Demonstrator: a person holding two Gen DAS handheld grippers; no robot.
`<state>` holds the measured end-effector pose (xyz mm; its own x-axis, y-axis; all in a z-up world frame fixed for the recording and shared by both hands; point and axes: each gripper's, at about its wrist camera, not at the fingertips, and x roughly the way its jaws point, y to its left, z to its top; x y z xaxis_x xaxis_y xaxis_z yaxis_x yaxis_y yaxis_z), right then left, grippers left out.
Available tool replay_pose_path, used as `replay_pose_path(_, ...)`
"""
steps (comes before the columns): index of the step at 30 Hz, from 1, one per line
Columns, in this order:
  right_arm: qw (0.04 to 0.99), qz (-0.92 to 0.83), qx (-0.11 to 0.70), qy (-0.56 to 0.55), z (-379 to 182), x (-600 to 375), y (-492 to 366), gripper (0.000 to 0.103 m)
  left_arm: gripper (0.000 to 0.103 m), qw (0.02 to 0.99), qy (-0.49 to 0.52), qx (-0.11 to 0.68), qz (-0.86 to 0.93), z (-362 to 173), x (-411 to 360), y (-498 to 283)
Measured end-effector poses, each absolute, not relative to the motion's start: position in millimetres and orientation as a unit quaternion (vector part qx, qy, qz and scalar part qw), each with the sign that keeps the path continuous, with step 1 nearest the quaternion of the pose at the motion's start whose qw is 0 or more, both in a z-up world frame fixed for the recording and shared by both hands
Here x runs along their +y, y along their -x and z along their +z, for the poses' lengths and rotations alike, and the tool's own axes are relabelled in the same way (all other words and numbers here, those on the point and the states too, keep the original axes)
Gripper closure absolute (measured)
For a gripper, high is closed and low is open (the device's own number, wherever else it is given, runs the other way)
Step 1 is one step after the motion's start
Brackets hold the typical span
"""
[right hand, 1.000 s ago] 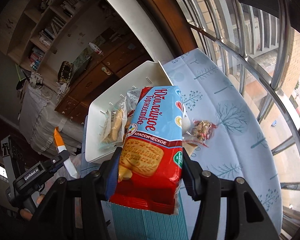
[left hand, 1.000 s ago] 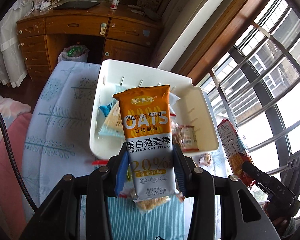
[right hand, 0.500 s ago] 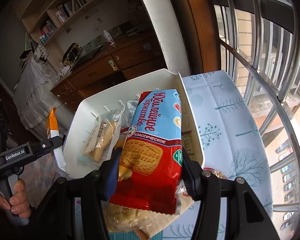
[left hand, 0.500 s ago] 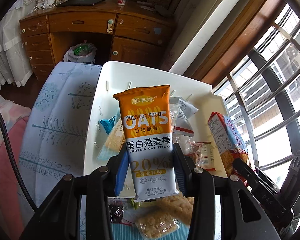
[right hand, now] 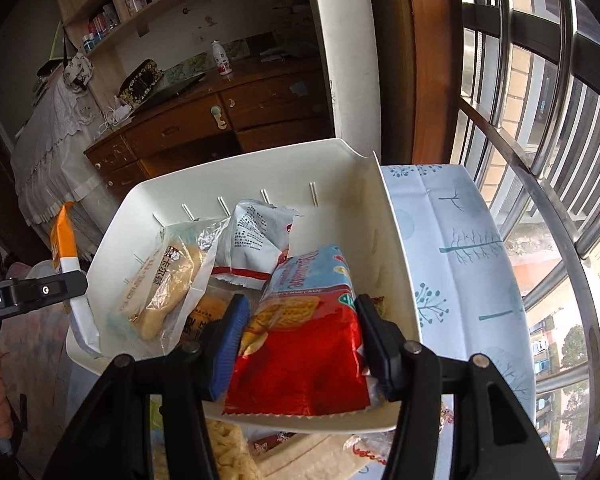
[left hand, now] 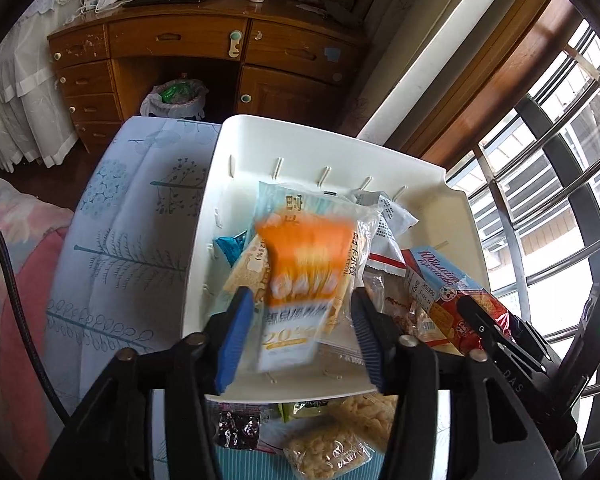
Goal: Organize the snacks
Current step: 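Open the left tool over the basket while the right tool releases the cookie pack inside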
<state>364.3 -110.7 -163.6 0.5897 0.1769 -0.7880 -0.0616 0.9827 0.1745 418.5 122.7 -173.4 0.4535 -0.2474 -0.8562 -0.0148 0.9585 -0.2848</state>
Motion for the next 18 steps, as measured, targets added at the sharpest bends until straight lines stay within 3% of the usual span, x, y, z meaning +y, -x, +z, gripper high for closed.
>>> replay_pose_path(11, 0.898, 0.054, 0.434, -0.051, -133.4, -106.9, -345.9, 0.046, 0.038, 0.849, 0.144, 0.502, -0.076, -147.7, 130.3, -393.8)
replay_pose_path(18, 0.905, 0.024, 0.420, -0.065, -109.6, -110.6, -319.5, 0.046, 0.037, 0.850, 0.150, 0.495, -0.099, -129.3, 140.3, -365.5)
